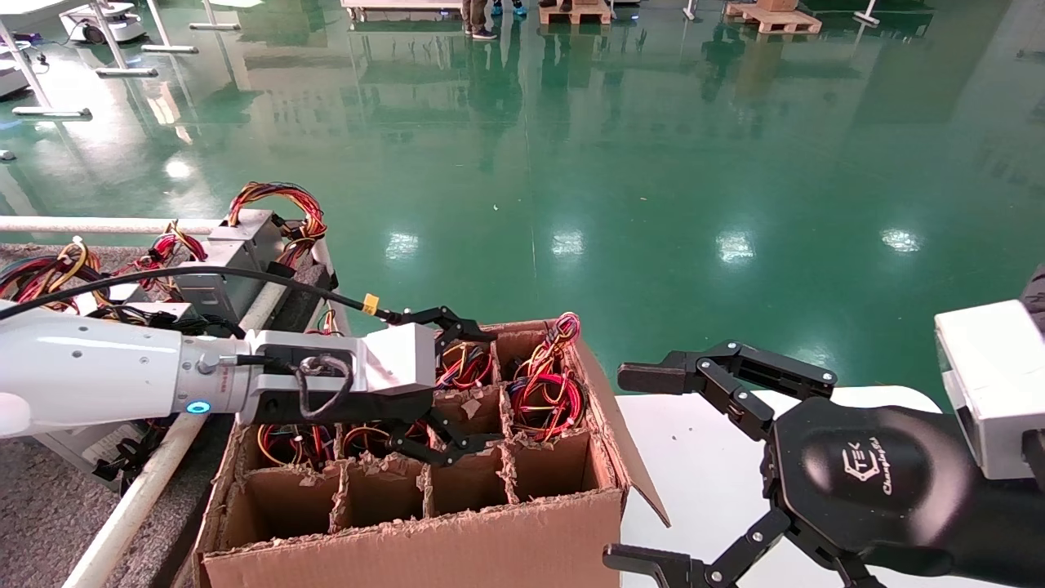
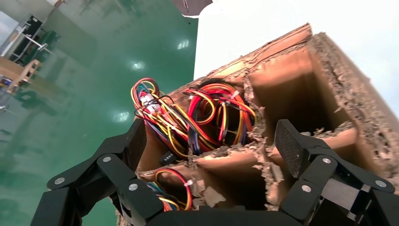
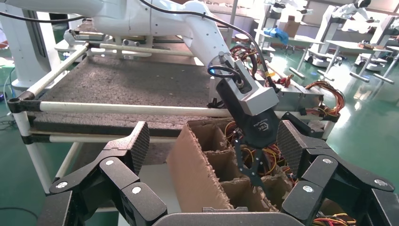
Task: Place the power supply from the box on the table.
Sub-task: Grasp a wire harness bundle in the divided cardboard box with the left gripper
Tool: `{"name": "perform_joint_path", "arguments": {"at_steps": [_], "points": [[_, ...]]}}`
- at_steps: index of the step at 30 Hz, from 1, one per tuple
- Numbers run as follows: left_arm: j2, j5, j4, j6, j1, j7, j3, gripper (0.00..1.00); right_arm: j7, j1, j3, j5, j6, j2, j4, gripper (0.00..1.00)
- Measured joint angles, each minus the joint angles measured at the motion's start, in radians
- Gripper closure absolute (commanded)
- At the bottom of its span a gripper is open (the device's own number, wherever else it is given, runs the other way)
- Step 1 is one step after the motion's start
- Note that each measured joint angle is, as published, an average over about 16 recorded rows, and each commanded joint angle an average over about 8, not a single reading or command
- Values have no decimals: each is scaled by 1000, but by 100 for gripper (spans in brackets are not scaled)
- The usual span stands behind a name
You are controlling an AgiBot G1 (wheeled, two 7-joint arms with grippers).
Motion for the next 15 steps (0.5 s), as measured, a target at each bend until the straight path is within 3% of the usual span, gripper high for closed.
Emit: {"name": "perform_joint_path", "arguments": {"at_steps": [15], "points": [[47,-53,11,-94,-12,70,87,0,0,0,0,0,0,0,0,0]]}}
